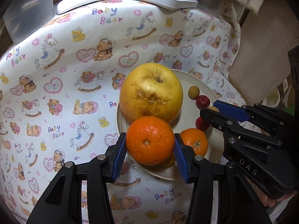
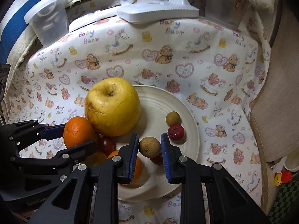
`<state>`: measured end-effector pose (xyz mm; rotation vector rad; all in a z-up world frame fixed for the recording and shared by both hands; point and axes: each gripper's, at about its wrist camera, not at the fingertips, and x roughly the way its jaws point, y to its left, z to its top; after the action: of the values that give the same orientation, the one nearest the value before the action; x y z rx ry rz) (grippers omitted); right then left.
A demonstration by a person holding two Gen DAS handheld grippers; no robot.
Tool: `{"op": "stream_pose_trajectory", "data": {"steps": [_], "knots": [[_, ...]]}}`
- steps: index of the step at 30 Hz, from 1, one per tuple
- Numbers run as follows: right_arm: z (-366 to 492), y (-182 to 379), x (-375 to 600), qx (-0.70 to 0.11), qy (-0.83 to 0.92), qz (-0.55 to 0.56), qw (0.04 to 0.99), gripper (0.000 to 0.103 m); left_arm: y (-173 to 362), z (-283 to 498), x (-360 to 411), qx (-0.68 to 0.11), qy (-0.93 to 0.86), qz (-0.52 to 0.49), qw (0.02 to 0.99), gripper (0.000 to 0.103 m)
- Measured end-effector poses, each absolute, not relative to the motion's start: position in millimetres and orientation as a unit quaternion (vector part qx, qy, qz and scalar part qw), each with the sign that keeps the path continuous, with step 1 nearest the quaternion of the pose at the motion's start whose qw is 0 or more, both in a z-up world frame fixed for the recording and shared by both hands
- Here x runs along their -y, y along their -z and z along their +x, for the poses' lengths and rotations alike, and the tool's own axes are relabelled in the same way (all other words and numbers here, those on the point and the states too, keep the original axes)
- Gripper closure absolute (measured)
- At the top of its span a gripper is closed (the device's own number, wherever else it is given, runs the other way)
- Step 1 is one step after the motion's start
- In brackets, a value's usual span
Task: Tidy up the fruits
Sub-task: 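Lower the mandarin onto the plate beside the pomelo and open the left tool, then lower the longan onto the plate and open the right tool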
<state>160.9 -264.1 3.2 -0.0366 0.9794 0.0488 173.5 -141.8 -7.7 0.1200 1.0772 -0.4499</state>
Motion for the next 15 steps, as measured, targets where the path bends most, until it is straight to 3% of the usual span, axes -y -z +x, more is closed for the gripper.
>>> {"op": "stream_pose_trajectory", "data": {"steps": [10, 15], "knots": [[167, 9, 271, -0.488, -0.02, -0.009, 0.873, 0.077, 11, 178, 145, -0.51, 0.206, 0.066, 0.833, 0.054], [166, 10, 273, -0.485, -0.018, -0.009, 0.874, 0.077, 6, 178, 141, -0.5, 0.199, 0.064, 0.841, 0.039]]}}
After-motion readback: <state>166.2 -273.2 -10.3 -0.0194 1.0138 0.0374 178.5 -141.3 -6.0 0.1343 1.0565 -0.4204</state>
